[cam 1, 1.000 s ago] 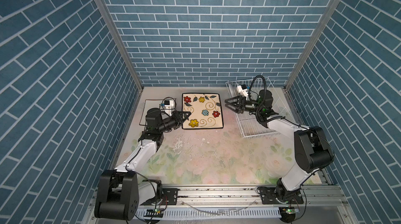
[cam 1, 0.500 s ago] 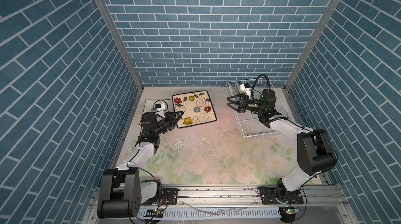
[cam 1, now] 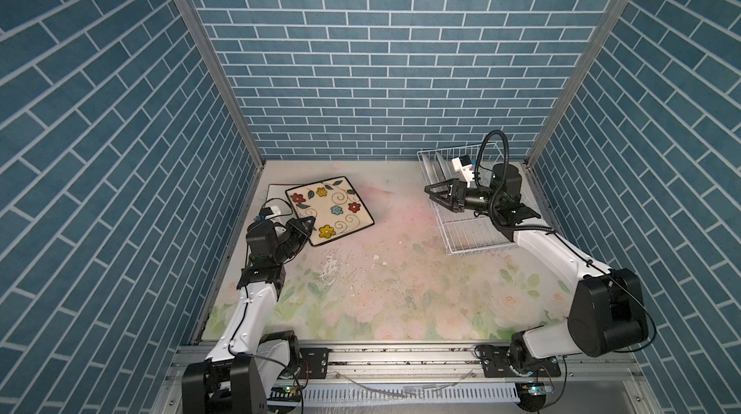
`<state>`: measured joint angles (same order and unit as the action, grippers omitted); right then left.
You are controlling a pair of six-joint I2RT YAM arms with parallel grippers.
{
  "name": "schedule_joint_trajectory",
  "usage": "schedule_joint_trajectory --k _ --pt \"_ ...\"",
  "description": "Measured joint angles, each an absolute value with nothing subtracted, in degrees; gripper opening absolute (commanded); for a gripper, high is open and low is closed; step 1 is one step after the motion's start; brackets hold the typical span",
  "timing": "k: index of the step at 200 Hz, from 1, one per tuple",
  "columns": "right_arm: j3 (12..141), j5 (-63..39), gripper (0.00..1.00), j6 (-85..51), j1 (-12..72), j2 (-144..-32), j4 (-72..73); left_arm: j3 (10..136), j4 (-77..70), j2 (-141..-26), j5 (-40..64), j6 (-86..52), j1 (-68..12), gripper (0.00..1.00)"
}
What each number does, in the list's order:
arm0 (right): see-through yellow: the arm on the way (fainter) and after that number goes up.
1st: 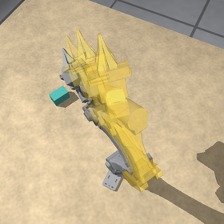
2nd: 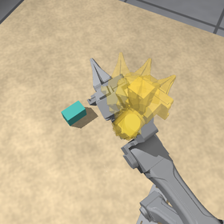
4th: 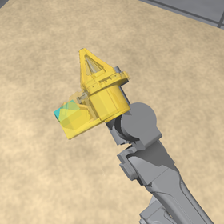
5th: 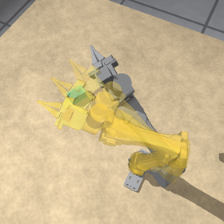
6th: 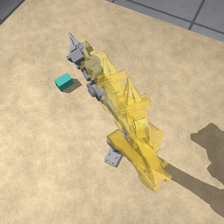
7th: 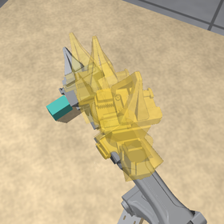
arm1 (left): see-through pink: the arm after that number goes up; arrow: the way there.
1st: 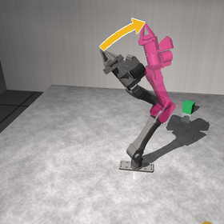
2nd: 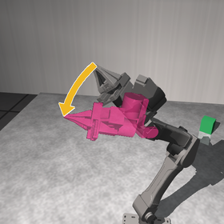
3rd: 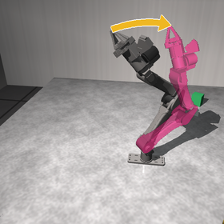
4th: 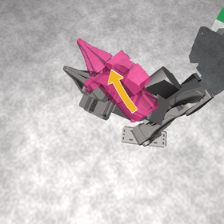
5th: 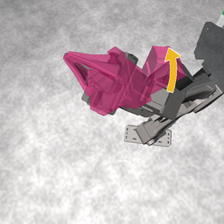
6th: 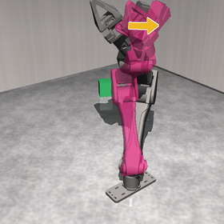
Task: Unload the plates from the dish rack
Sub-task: Place the plate among the plates.
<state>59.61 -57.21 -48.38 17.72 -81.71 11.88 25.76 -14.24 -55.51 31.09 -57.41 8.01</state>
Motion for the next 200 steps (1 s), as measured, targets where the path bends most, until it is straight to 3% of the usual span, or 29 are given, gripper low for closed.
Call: schedule_joint_trajectory --k 81,200 --pt "59.6 -51.9 0.99 -38.7 17.5 -75.6 -1.8 15.2 -17.1 -50.0 16.9 -64.2 10.1 0.0" --pt "59.6 -50.9 0.99 -35.9 16.4 -75.2 -5.4 8.3 -24.1 -45.2 3.4 -71.8 10.2 0.0"
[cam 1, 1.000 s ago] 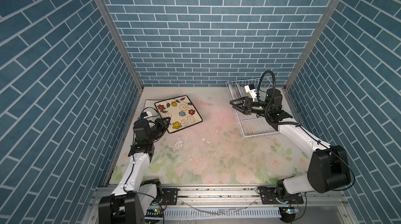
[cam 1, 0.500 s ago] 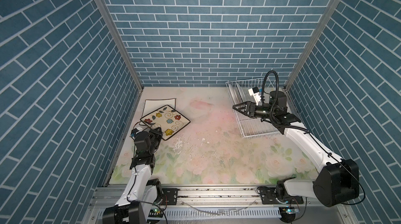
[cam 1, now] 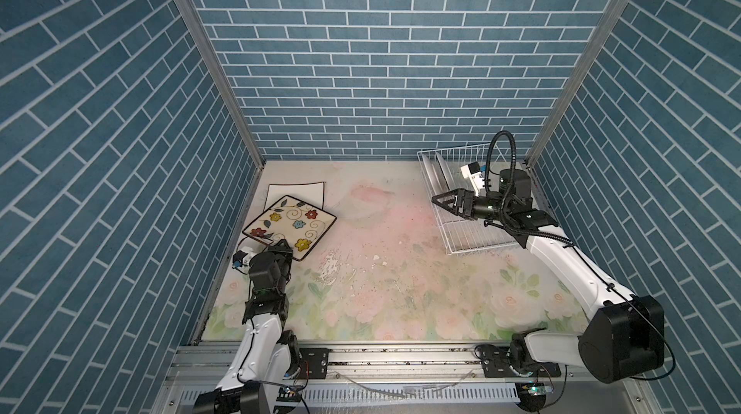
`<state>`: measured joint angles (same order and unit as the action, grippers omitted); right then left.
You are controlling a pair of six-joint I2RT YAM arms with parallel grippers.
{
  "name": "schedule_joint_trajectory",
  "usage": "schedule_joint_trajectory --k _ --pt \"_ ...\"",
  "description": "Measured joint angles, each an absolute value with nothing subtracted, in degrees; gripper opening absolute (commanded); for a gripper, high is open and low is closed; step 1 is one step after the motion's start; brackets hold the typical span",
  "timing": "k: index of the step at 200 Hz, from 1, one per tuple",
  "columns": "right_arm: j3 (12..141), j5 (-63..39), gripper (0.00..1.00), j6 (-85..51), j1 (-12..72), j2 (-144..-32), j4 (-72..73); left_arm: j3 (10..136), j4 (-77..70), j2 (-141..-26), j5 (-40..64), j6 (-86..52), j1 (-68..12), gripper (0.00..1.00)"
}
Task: Unload the plates from the dish rack
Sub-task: Place the plate among the plates.
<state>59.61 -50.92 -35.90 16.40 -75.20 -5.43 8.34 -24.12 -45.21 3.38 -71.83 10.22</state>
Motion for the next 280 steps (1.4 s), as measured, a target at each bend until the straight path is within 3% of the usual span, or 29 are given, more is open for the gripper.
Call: schedule_joint_trajectory --k 140,280 --pt "59.6 -50.9 0.99 -35.5 16.3 -74.5 -6.1 5.9 -19.4 -38.9 -9.0 -76.3 10.2 0.0" --pt "59.6 -51.0 0.99 -35.4 16.3 -74.5 -8.8 5.7 -26.0 -49.0 -9.0 -77.0 10.2 0.0"
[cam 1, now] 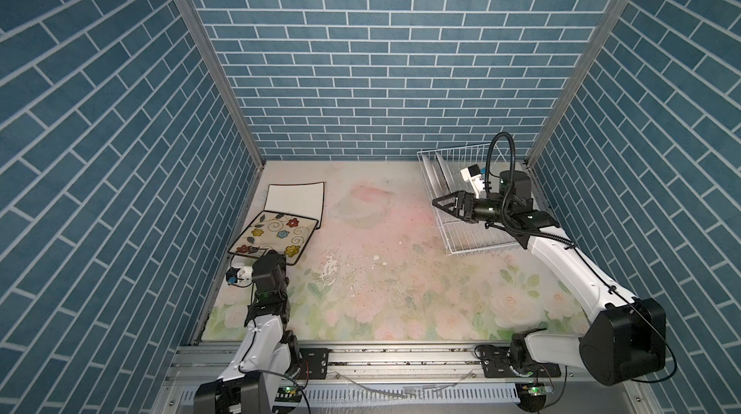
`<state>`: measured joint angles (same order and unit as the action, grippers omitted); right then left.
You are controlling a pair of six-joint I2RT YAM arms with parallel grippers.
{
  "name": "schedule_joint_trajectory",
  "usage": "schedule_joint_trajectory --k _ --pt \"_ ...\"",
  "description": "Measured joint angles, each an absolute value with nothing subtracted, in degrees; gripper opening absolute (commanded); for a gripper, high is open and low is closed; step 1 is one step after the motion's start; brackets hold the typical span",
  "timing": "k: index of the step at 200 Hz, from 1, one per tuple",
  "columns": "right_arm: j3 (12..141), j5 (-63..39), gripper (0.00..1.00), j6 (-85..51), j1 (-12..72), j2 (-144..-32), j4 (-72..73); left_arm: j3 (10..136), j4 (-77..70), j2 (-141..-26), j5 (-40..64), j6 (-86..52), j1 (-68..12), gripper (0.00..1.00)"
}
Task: Unload the plates from the dish rack
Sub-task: Place the plate among the plates.
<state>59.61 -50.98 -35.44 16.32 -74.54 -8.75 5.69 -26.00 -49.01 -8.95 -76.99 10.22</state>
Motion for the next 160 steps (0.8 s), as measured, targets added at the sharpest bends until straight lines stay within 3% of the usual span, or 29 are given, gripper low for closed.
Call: schedule_joint_trajectory --k 160 --pt "57.6 -51.0 0.99 -35.5 16.3 -72.2 -9.0 11.8 -40.8 -69.3 -8.3 -76.8 10.2 0.0"
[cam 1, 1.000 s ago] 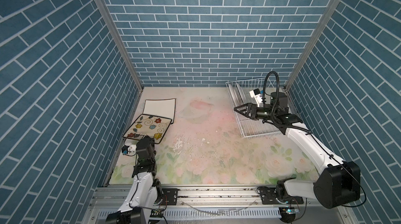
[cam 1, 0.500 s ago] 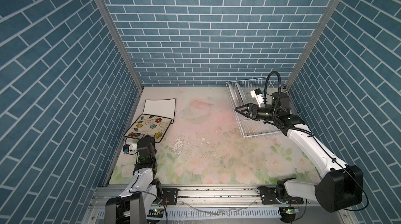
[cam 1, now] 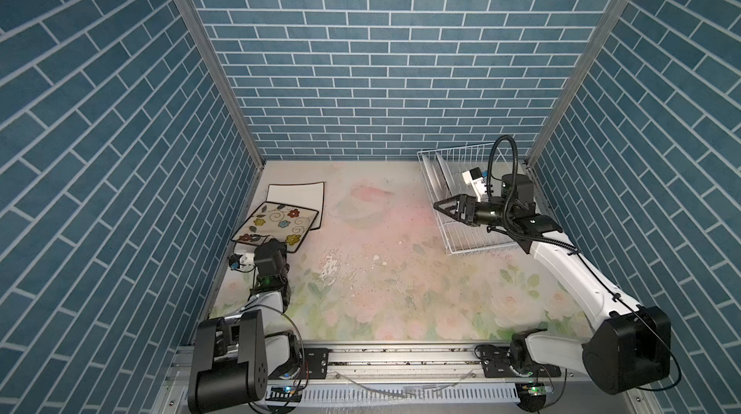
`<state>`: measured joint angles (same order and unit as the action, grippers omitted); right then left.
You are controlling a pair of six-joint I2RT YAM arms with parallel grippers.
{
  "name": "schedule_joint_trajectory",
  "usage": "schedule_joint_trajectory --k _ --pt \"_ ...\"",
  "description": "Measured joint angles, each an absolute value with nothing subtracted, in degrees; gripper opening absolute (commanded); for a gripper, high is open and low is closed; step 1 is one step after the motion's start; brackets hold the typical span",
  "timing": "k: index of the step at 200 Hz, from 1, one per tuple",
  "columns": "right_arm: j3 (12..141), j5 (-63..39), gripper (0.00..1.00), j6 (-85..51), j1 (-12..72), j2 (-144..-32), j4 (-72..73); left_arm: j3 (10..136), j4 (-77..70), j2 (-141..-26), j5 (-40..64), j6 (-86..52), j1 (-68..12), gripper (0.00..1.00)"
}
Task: Unload the plates from the dish rack
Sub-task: Place the plate among the plates.
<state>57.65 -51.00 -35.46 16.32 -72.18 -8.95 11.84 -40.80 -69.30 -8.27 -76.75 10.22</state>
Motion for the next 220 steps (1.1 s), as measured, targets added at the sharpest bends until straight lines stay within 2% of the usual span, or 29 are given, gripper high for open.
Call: schedule_joint_trajectory --k 220 --pt "55.4 -51.2 0.99 -35.5 16.2 -72.2 -8.4 14.7 -56.4 -86.6 -5.1 -80.9 10.5 0.0"
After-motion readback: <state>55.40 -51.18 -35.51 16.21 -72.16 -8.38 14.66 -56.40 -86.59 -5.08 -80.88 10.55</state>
